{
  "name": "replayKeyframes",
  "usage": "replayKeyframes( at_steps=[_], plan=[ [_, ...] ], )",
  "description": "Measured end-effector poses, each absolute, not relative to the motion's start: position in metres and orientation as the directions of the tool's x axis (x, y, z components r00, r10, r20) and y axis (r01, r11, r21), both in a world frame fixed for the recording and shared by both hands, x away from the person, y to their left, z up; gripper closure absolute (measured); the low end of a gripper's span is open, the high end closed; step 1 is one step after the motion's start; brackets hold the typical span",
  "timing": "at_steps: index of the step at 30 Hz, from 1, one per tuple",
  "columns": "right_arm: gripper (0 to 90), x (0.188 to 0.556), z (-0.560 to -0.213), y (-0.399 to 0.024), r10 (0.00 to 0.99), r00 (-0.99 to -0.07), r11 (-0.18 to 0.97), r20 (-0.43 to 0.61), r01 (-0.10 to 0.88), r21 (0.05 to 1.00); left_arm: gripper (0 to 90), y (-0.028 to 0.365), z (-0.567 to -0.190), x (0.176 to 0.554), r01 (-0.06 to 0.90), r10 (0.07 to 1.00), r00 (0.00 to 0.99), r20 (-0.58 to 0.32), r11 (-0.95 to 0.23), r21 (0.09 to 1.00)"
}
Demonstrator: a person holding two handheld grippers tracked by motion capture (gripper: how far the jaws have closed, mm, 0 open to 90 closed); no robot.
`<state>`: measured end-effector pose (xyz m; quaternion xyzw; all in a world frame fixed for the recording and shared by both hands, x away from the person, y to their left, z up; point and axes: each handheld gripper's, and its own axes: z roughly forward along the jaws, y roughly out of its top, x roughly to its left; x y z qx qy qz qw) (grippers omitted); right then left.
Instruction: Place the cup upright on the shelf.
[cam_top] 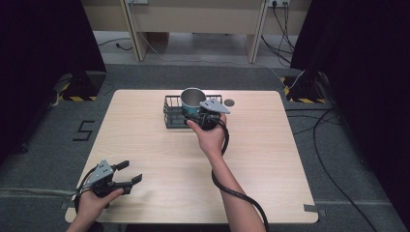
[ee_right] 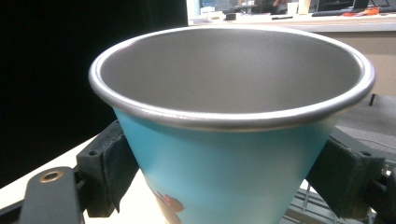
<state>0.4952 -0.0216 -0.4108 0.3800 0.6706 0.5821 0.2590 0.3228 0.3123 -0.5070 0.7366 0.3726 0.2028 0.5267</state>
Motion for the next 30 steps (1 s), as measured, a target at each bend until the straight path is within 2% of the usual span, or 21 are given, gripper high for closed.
replayKeyframes(
  at_steps=[30],
  plan=[
    [18.0,0.529,-0.399,-0.024,0.842,-0.531,0.03,0.093,0.218,0.975,19.6,0.313,-0.507,0.322,0.333,0.764,0.638,-0.098,-0.159,0.93]
  ],
)
